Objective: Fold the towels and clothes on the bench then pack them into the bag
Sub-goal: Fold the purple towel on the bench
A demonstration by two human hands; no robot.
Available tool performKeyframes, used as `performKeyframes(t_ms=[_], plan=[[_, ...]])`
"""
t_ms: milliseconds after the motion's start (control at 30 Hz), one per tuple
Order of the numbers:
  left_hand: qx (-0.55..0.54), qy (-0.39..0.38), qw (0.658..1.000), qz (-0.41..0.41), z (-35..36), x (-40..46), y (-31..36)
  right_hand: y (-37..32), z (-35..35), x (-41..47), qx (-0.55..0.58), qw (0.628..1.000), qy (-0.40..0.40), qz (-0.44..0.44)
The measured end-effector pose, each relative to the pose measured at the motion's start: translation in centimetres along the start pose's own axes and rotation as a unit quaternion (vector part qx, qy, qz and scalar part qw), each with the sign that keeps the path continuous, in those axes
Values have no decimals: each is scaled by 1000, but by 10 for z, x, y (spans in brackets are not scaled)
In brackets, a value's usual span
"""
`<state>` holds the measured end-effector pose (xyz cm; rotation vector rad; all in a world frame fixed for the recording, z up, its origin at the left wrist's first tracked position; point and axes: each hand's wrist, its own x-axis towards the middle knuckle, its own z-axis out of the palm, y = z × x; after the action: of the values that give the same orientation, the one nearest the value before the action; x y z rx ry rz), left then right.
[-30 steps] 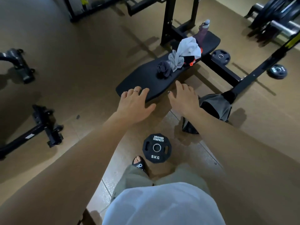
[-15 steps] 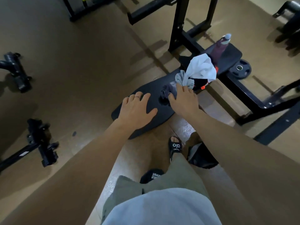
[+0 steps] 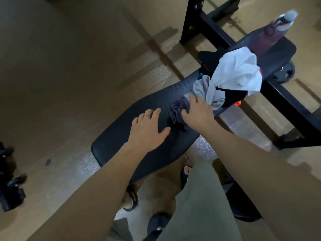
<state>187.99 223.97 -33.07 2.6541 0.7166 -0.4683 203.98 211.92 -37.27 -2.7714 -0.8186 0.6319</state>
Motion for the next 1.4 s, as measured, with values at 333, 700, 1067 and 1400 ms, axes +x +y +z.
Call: performKeyframes(t_ms=[333,700,1067,1400], plan=[[-282,66,955,64,146,132,-44,14,171,75,149,958,246,2],[-429,98,898,10,151,70,-82,-12,162,0,326,929,167,-49],[-311,140,937,70,125,-33,-95,-48,137,-95,348,923,129,-104],[-164,251,941,156,118,-75,-102,-60,120,-134,306,934,96,-156]])
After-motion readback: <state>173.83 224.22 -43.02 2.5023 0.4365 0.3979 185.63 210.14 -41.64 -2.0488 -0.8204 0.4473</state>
